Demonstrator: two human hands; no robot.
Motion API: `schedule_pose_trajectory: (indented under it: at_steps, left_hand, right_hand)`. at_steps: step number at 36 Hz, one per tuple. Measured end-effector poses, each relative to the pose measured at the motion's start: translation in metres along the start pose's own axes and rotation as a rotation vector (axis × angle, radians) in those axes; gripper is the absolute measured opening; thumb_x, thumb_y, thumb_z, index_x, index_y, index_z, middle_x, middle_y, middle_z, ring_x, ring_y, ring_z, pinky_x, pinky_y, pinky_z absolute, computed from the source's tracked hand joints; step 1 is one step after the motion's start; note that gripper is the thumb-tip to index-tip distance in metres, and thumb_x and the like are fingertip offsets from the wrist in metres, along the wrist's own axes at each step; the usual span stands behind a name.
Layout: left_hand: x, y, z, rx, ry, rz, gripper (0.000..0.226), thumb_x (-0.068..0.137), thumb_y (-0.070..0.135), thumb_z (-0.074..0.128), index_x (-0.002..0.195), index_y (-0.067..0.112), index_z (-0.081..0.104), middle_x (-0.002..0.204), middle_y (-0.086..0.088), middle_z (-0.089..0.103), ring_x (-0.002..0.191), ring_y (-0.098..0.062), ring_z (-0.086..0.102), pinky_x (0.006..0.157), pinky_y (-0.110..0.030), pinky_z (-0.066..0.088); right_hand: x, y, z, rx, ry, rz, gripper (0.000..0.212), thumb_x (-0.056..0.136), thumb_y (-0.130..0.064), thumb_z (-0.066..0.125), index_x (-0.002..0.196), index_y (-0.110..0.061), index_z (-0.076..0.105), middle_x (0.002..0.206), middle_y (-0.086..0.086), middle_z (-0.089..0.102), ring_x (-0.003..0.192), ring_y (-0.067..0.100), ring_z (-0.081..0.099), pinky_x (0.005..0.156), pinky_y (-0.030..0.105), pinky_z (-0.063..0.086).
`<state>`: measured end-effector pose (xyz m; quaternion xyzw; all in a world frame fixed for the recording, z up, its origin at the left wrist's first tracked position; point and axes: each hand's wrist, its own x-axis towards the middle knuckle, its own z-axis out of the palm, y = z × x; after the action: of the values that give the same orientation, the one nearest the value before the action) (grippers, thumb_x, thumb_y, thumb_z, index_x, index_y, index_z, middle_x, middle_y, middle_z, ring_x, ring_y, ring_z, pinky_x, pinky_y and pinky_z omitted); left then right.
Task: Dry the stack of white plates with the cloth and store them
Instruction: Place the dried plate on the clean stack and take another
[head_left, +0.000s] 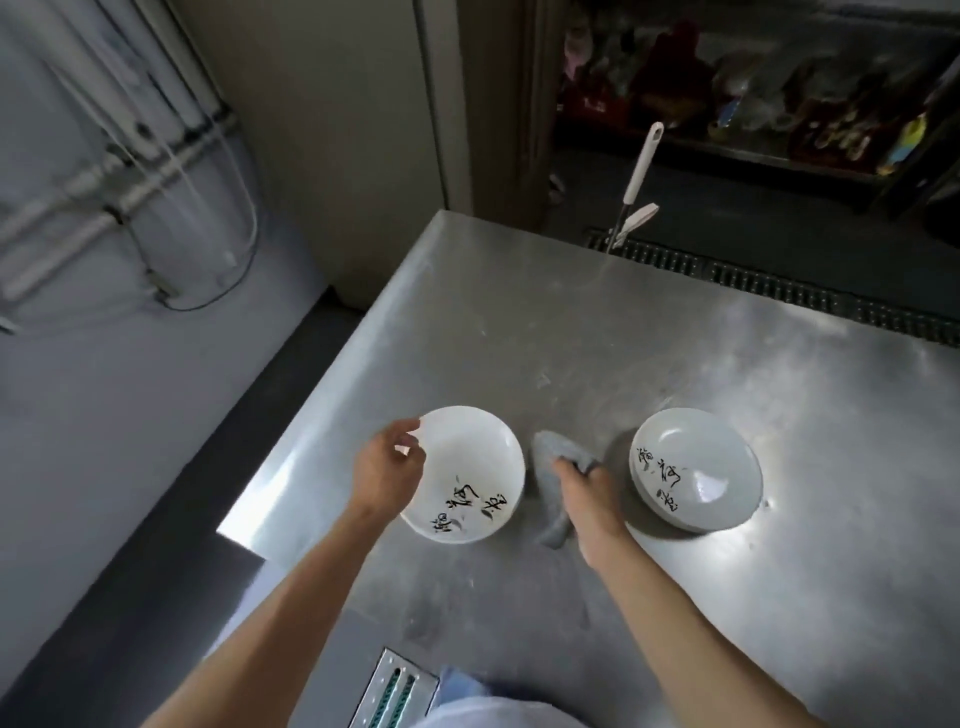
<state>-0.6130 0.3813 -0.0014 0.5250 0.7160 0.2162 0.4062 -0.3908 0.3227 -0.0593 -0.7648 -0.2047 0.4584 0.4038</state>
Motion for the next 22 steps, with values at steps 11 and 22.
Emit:
schedule_pose_trajectory:
  at_steps: [11, 22]
  left_hand:
    - [-0.017, -0.052, -0.016, -0.197, -0.029, -0.127, 0.032, 0.092, -0.001, 0.058, 0.107, 0.025, 0.07, 0.086, 0.002, 0.057, 0.076, -0.021, 0.057, 0.075, -0.035, 0.049]
    - [-0.014, -0.051, -0.003, -0.32, 0.011, -0.158, 0.036, 0.09, -0.005, 0.061, 0.122, 0.01, 0.066, 0.091, -0.001, 0.06, 0.072, -0.009, 0.057, 0.052, -0.007, 0.043]
  right_hand:
    - [-0.014, -0.009, 0.022, -0.165, -0.051, -0.102, 0.004, 0.088, -0.02, 0.067, 0.085, -0.021, 0.068, 0.077, -0.002, 0.072, 0.059, 0.004, 0.065, 0.045, 0.027, 0.054]
    - [-0.006, -0.004, 0.022, -0.147, -0.014, -0.087, 0.01, 0.084, -0.01, 0.072, 0.093, -0.014, 0.069, 0.087, 0.005, 0.074, 0.08, 0.023, 0.07, 0.069, 0.029, 0.055]
